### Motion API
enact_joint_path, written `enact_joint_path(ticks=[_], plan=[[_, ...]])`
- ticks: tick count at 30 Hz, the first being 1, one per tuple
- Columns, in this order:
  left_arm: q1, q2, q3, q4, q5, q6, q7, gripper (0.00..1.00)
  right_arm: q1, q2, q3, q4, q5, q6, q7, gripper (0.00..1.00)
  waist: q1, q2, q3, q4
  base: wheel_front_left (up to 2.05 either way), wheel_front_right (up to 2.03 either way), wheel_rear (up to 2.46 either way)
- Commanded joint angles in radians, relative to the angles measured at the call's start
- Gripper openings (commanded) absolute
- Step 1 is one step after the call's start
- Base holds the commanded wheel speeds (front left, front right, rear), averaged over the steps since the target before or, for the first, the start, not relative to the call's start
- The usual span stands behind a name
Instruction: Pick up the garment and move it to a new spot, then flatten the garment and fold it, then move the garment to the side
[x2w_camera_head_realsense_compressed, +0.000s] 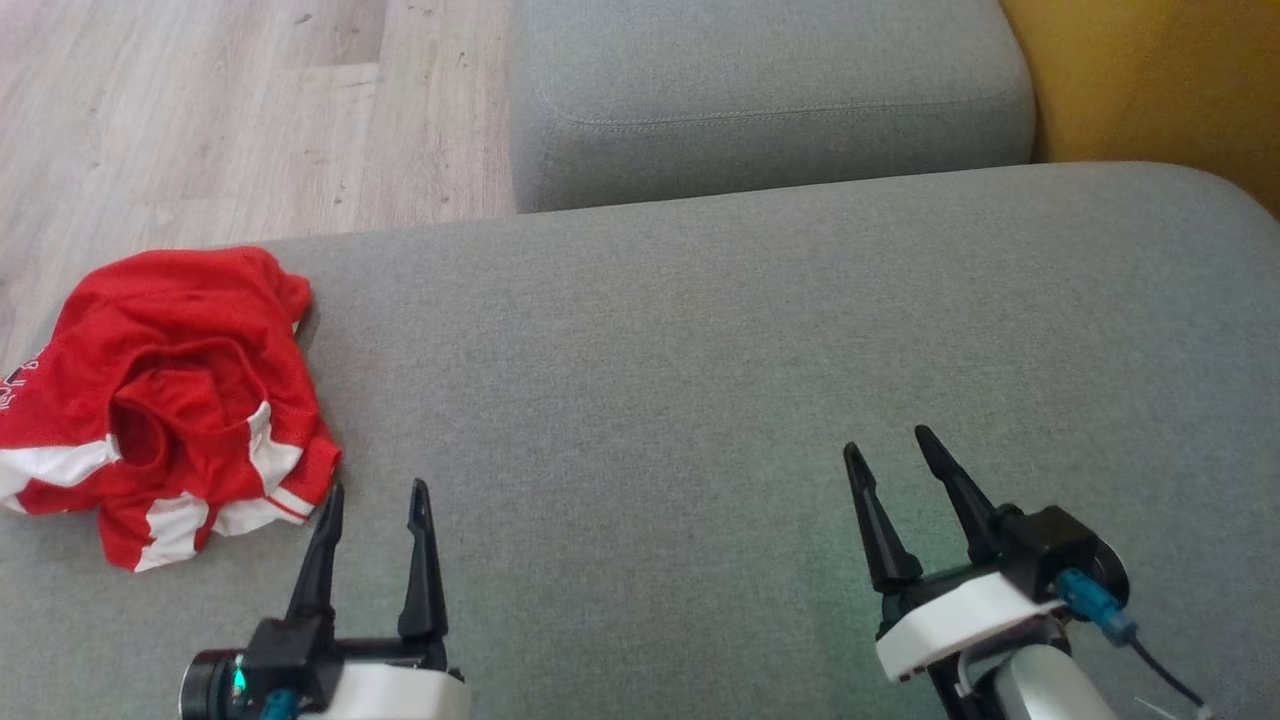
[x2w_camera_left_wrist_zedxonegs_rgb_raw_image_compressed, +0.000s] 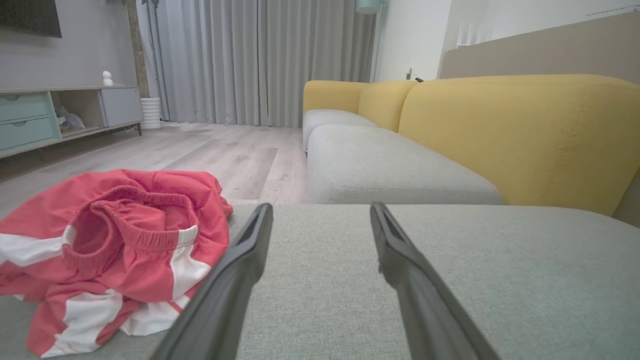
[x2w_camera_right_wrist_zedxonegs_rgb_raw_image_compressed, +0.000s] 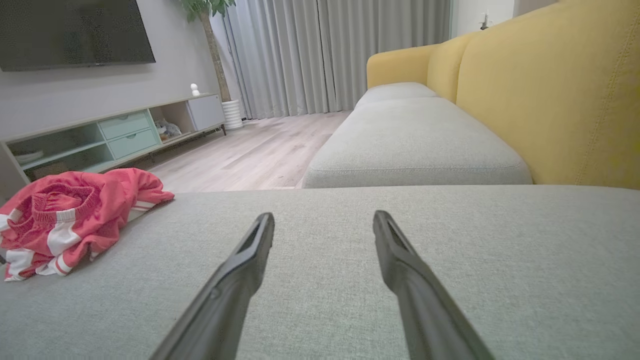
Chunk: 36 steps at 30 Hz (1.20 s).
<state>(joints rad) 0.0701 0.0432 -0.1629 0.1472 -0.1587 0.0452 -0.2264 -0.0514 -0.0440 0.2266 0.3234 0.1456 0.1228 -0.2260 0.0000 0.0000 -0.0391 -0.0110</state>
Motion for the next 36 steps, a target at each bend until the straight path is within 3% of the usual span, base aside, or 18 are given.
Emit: enact_joint_path(ticks=[1,7,22,29,36], plan=[[-0.02,0.007,0.02,-0.029,0.032,0.01,-0.018,1.0,-0.055,-0.006,0.019,-0.025,-0.03,0.007,-0.018,1.0,0.0,0.0,0.0,0.0,0.0,0.0,0.0],[-0.018,0.007,0.01,-0.021,0.1,0.02,-0.035,1.0,-0.059,-0.006,0.03,-0.02,-0.096,0.008,-0.036,1.0,0.0,0.0,0.001,-0.001,0.0,0.0,0.0],[-0.026,0.007,0.009,-0.009,0.094,0.03,-0.035,1.0,-0.051,-0.006,0.017,-0.02,-0.088,0.008,-0.036,1.0,0.0,0.0,0.004,0.061,0.0,0.0,0.0],[-0.03,0.007,0.012,-0.002,0.087,0.04,-0.035,1.0,-0.035,-0.006,0.014,-0.024,-0.087,0.008,-0.036,1.0,0.0,0.0,0.011,0.181,0.0,0.0,0.0],[-0.013,0.007,0.041,-0.007,0.086,0.052,-0.035,1.0,-0.02,-0.006,0.005,-0.029,-0.093,0.008,-0.036,1.0,0.0,0.0,0.026,0.382,0.0,0.0,0.0]])
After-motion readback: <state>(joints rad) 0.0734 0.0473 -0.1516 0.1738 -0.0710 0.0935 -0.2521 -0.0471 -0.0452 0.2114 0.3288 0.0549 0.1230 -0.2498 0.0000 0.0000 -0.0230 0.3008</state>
